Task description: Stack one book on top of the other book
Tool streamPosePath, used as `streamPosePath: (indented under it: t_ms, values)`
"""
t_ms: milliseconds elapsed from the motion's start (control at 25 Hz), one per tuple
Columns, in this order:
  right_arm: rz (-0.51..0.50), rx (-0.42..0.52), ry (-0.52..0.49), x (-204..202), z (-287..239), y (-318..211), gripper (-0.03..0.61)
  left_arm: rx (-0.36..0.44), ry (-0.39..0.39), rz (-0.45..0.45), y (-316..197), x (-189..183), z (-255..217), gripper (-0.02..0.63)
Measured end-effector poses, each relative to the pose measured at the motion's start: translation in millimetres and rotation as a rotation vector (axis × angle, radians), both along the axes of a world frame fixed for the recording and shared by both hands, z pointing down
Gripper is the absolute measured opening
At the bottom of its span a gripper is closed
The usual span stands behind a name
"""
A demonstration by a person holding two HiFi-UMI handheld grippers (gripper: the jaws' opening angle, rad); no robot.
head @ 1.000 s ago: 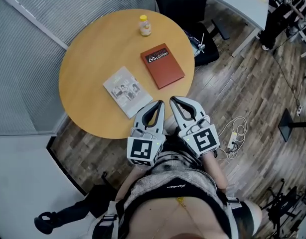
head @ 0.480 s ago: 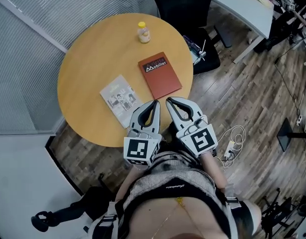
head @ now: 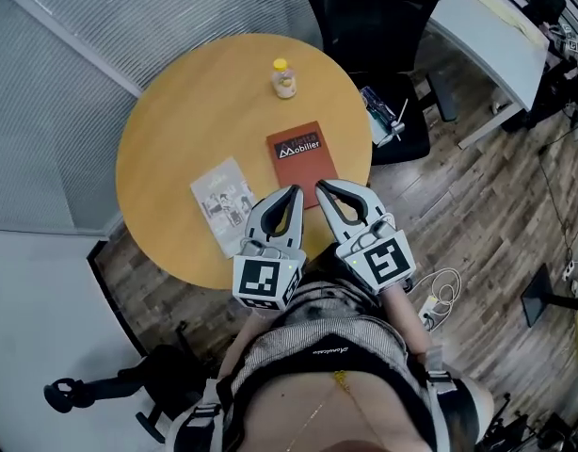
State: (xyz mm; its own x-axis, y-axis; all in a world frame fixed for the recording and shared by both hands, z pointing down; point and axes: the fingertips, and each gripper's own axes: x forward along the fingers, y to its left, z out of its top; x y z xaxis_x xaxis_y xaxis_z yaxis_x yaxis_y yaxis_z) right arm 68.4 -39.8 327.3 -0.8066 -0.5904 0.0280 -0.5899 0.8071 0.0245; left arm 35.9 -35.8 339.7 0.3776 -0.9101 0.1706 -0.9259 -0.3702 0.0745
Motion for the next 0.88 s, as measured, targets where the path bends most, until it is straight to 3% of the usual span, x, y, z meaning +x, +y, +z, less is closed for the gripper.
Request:
streamPosePath:
  t_ms: [440,880]
  values:
    - [-0.136,-0.027,-0.017,-3,6,-29,0.025,-0.017,0.003,-0.135,-25,-4,4,0.021]
    - [-0.206,-0.025,-0.009,-2,8,-48,0.025,-0.015,-0.019,-0.2,-43,0,7,0.021]
